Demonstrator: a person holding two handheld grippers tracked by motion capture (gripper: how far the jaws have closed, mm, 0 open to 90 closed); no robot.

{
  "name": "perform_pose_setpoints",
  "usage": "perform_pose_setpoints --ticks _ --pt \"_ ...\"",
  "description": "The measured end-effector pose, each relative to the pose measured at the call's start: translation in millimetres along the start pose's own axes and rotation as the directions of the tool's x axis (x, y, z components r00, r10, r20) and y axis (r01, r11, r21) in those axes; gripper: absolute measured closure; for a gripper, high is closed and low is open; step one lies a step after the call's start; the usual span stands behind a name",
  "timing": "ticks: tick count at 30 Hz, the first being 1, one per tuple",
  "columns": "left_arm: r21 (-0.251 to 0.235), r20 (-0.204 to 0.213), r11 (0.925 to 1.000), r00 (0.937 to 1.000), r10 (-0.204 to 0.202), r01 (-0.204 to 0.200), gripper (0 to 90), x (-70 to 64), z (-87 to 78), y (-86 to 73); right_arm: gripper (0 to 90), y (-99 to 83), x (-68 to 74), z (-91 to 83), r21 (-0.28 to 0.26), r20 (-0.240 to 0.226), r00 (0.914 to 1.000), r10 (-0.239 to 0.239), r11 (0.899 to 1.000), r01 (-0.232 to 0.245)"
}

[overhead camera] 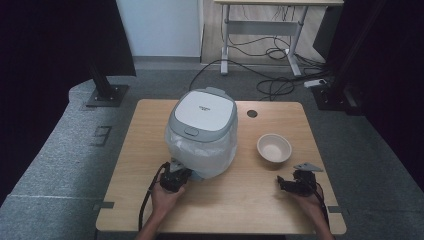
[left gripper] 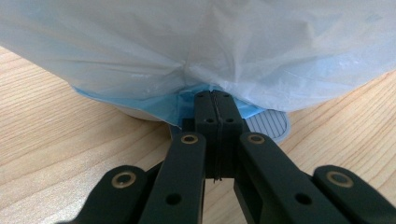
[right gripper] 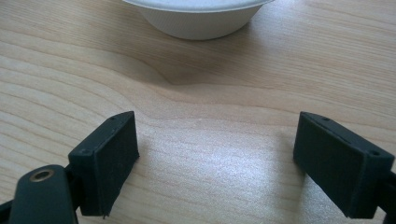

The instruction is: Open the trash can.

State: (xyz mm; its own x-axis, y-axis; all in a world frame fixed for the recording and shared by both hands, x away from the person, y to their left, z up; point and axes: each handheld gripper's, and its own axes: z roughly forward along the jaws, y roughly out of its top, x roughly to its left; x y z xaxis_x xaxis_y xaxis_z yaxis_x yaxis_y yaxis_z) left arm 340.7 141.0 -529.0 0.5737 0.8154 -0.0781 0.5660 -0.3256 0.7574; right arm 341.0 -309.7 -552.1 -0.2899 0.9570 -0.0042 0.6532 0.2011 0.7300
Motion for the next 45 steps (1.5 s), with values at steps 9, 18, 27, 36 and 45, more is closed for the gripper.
perform_pose_setpoints --ticks 9,18,27,36,45 --pt "-0.002 0.0 1.0 1.0 -0.006 0.006 90.0 0.1 0.7 -1.2 13.1 0.1 0.1 0.0 0.001 0.0 1.0 0.002 1.0 -0.002" --pt "0.011 -0.007 0.9999 0.9999 0.008 -0.008 90.0 -0.7 2.8 -2.3 13.1 0.0 0.0 0.0 0.0 0.0 1.0 0.0 1.0 0.0" --pt "0.018 -0.008 0.9998 0.9999 0.011 -0.011 90.0 -0.9 5.1 -3.5 13.1 0.0 -0.1 0.1 0.0 0.0 1.0 -0.001 1.0 0.001" --pt "0.029 -0.017 0.9994 0.9997 0.02 -0.02 90.0 -2.1 7.1 -4.4 13.1 0.0 0.0 0.0 0.0 0.0 1.0 0.0 1.0 0.0" --pt "0.03 -0.021 0.9993 0.9995 0.021 -0.021 90.0 -2.6 7.7 -5.0 13.1 0.0 -0.1 0.0 0.0 0.0 1.0 -0.001 1.0 0.001"
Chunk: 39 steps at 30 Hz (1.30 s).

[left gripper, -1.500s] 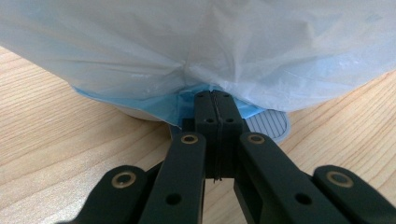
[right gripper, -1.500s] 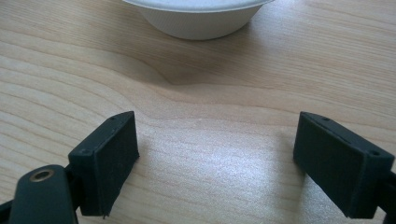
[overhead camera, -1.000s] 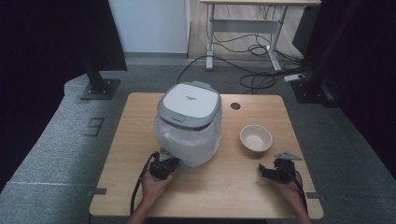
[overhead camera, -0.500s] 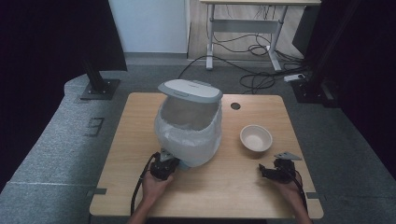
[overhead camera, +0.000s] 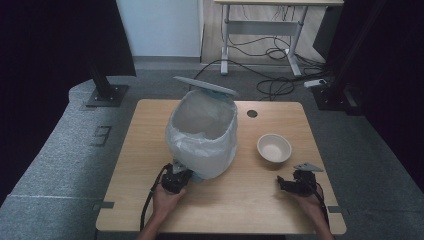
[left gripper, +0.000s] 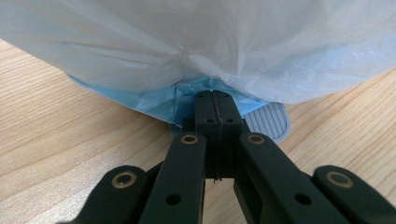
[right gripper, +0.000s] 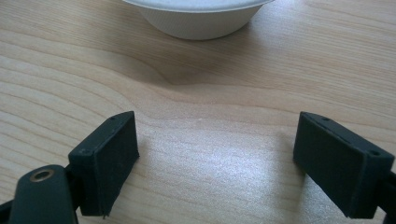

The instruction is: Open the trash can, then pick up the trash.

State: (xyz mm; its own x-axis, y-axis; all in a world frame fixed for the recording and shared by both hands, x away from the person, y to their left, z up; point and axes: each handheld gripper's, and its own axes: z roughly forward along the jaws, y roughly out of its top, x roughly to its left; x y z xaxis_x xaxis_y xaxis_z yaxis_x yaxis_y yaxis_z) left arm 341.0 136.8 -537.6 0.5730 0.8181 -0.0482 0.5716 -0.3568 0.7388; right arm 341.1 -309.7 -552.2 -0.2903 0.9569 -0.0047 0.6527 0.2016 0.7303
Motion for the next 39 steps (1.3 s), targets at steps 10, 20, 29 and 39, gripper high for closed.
perform_pose_setpoints --ticks 10,20,29,39 --pt "-0.002 0.002 1.0 1.0 -0.003 0.003 90.0 0.4 -0.1 -0.4 13.1 0.0 0.0 0.0 0.0 0.0 1.0 0.0 1.0 0.0" --pt "-0.006 0.007 0.9999 0.9999 -0.009 0.009 90.0 1.2 0.0 -0.7 15.6 0.0 -0.3 -2.4 -0.006 0.011 0.9999 0.005 1.0 -0.005" --pt "-0.005 0.01 1.0 0.9999 -0.009 0.009 90.0 1.6 -0.1 -0.6 18.3 6.6 -4.2 -16.7 -0.073 -0.001 0.9992 0.041 0.996 -0.041" --pt "-0.006 0.014 0.9999 0.9998 -0.012 0.012 90.0 2.2 0.0 -0.8 19.3 20.7 -2.8 -32.3 -0.135 -0.023 0.9972 0.071 0.988 -0.074"
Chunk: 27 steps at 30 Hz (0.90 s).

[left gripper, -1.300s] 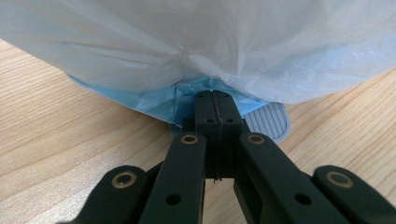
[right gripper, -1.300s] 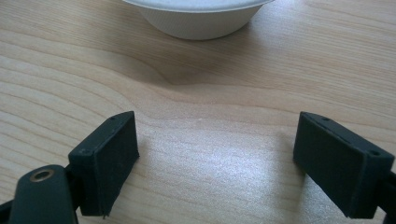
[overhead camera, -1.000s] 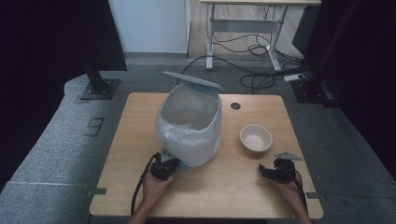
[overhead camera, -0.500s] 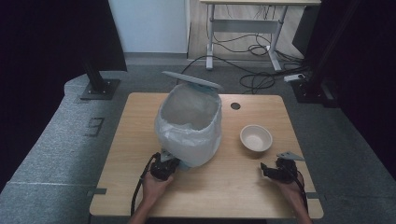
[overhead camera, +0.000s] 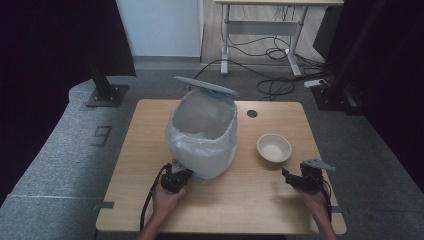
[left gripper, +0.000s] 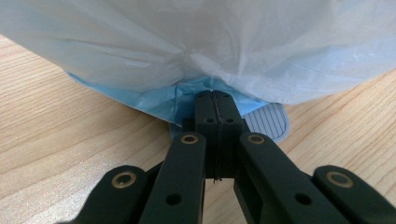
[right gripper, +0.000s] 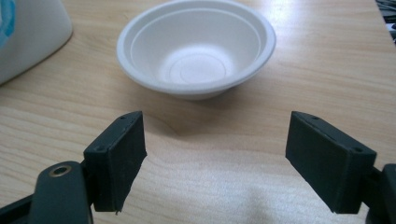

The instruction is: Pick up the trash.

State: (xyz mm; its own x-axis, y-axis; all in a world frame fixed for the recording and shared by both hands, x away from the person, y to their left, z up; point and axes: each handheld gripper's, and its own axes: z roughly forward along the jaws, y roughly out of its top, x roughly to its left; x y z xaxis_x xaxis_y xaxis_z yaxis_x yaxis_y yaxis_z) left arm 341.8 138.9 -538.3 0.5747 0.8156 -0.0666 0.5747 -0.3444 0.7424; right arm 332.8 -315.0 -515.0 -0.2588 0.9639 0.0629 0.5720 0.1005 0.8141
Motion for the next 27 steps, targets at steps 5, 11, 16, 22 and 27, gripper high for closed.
perform_pose_setpoints --ticks 5,11,16,22,27 --pt "0.0 0.002 1.0 1.0 0.001 -0.001 90.0 0.3 0.0 0.0 19.9 7.6 0.5 -3.8 -0.028 -0.004 1.0 0.004 1.0 -0.004" --pt "-0.002 0.0 1.0 1.0 0.003 -0.003 90.0 0.0 0.1 -0.2 20.5 16.1 2.2 -5.0 -0.042 0.003 0.9999 -0.016 0.999 0.016" --pt "-0.002 0.003 1.0 1.0 0.002 -0.002 90.0 0.4 0.1 -0.2 20.7 27.7 -0.1 -2.6 -0.049 0.01 0.9999 -0.012 0.999 0.012" --pt "0.001 -0.001 1.0 1.0 0.005 -0.005 90.0 -0.1 0.0 0.0 21.3 41.3 -1.1 3.3 -0.047 0.026 0.9996 -0.01 0.999 0.011" --pt "0.0 -0.001 1.0 1.0 0.006 -0.006 90.0 -0.2 0.0 -0.1 21.3 50.7 1.3 16.3 -0.007 0.033 0.9992 -0.022 1.0 0.022"
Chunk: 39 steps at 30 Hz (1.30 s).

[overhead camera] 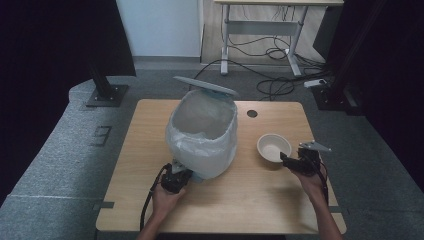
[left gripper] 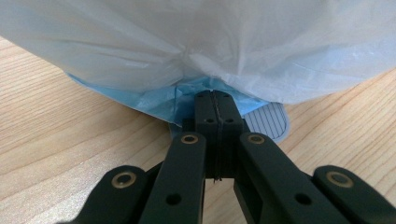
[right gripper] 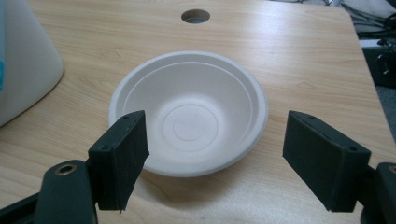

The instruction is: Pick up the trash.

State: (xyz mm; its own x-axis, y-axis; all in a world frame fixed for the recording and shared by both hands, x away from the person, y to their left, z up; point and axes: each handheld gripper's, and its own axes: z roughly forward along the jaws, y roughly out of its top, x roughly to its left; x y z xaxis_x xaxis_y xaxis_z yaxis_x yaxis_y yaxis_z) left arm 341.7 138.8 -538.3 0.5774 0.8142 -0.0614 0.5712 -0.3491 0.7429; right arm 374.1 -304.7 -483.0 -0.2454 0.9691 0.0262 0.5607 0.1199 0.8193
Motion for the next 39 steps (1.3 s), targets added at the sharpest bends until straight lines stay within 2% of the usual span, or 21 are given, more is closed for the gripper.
perform_pose_setpoints --ticks 4,15,19,24,39 --pt "0.001 -0.001 1.0 1.0 0.002 -0.002 90.0 -0.2 -0.1 0.0 21.6 3.5 -0.8 11.2 0.029 0.005 1.0 0.006 1.0 -0.007" --pt "-0.002 -0.004 1.0 1.0 0.005 -0.005 90.0 -0.7 0.0 -0.3 22.7 5.0 -14.6 34.0 0.094 0.075 0.9967 0.031 0.995 -0.038" --pt "-0.001 -0.004 1.0 1.0 0.006 -0.006 90.0 -0.6 -0.1 -0.2 23.4 3.9 -19.8 38.5 0.109 0.075 0.9959 0.051 0.992 -0.059" --pt "-0.001 -0.003 1.0 1.0 0.006 -0.006 90.0 -0.5 -0.1 -0.3 24.2 1.7 -22.8 44.4 0.137 0.072 0.9965 0.043 0.989 -0.053" --pt "-0.004 -0.005 0.9999 0.9999 0.012 -0.012 90.0 -1.0 0.0 -0.5 29.5 -7.6 -29.2 56.4 0.206 0.066 0.996 0.061 0.976 -0.074"
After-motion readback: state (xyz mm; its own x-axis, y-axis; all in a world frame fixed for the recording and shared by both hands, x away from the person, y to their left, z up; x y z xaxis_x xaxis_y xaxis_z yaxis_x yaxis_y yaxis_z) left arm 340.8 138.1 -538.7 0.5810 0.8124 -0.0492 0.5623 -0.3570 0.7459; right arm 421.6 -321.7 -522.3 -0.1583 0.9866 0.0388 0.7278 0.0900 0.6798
